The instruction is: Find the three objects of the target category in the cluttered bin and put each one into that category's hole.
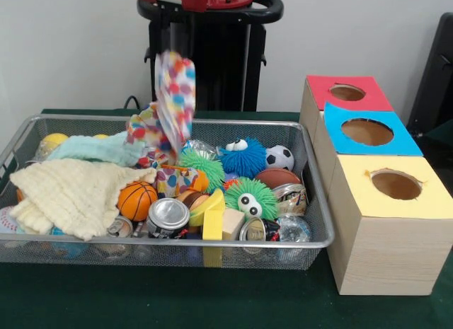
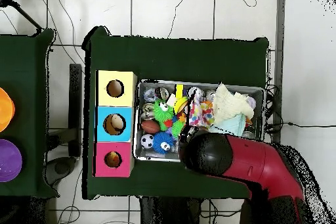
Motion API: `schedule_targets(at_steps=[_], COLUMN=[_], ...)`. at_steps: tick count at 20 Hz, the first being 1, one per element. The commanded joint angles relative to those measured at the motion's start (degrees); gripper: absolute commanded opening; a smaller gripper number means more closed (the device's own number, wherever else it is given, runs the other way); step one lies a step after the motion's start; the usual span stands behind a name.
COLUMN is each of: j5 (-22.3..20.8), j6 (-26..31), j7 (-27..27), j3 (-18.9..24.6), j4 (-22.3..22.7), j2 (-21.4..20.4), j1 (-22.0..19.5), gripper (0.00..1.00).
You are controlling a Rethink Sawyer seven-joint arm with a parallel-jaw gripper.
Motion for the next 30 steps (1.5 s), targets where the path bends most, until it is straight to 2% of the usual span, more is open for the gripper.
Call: schedule_targets(at_steps=[1,5,14,17,22,30], j5=[-2.59,-2.44,-1.53,-1.42,-2.07,-1.54], j6=[2.38,1.66,-6.01,-7.00,-12.40,-16.24], j7=[-7.87,-6.35,-0.61,1.21,3.60,2.99], j3=[5.55,5.77,6.78,6.43,5.51,5.12], j4=[4.40,4.19,4.18,3.00,0.64,-3.08], j2=[0.41,1.69,6.38,7.51,12.22,17.45], j1=[-1.11,-0.92,0.40,1.72,3.48,4.22], gripper=[1.00,1.00,1.00,1.00,1.00,1.00])
